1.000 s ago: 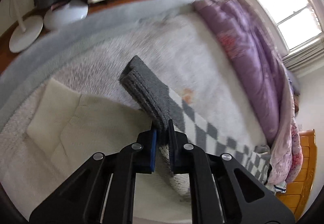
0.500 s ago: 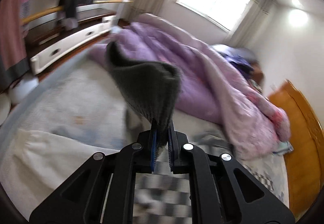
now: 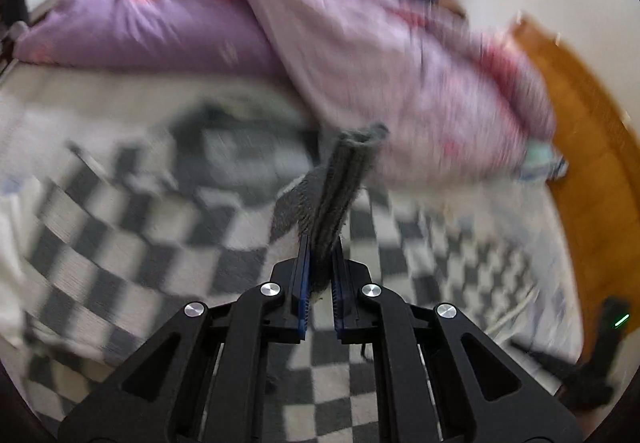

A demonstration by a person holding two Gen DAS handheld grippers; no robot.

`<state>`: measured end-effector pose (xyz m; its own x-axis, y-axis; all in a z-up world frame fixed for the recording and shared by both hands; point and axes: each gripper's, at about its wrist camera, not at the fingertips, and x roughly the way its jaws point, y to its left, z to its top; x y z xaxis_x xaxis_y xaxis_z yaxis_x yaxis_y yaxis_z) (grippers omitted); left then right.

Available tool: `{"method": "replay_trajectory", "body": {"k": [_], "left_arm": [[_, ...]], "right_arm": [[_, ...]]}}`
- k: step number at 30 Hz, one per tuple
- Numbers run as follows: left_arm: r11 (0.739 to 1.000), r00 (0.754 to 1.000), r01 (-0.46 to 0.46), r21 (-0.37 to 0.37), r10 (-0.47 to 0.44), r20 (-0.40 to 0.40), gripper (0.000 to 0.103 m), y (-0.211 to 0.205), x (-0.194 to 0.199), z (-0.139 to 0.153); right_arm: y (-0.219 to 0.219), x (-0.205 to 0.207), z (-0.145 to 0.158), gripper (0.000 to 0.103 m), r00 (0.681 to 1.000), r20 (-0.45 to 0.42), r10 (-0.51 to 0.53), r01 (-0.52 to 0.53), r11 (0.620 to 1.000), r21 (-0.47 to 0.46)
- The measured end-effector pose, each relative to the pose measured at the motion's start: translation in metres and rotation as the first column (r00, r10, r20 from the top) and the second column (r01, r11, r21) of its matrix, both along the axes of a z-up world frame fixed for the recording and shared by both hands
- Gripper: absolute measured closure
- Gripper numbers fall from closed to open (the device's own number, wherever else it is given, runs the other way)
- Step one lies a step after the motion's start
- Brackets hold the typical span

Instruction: Fold large clothes

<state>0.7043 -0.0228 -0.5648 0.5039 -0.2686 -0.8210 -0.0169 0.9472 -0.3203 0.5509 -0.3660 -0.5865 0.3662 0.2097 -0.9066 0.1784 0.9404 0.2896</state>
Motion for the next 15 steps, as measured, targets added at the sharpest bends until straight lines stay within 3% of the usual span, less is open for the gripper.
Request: {"method": "replay_trajectory", "body": {"k": [4, 6, 8, 11, 15], "left_arm": [[0.994, 0.992, 0.046, 0.097, -0.034, -0.121, 0.094, -0.034, -0.001, -0.061], [0.991, 0.988, 0.048, 0.121, -0.030, -0.152, 0.094, -0.039, -0.003, -0.075], [0.989, 0.986, 0.054, 0.140, -0.031, -0.161, 0.092, -0.038, -0.005, -0.079], [0.984, 0.984, 0.060, 0.169, -0.030, -0.173, 0.084, -0.047, -0.003, -0.081], [0.989, 0.986, 0.055, 0.140, -0.032, -0.162, 0.064, -0.059, -0.004, -0.075]], "right_arm": [[-0.066, -0.008, -0.013, 0.096, 0.991, -0.022, -0.131, 0.131, 0.991, 0.000], [-0.098, -0.013, -0.018, 0.094, 0.975, -0.022, -0.223, 0.223, 0.975, 0.016], [-0.129, -0.017, -0.022, 0.089, 0.947, -0.019, -0.319, 0.320, 0.945, 0.067], [-0.169, -0.015, -0.032, 0.069, 0.903, -0.012, -0.428, 0.425, 0.893, 0.146], [-0.208, -0.001, -0.043, 0.065, 0.851, -0.014, -0.524, 0.515, 0.831, 0.208]]}}
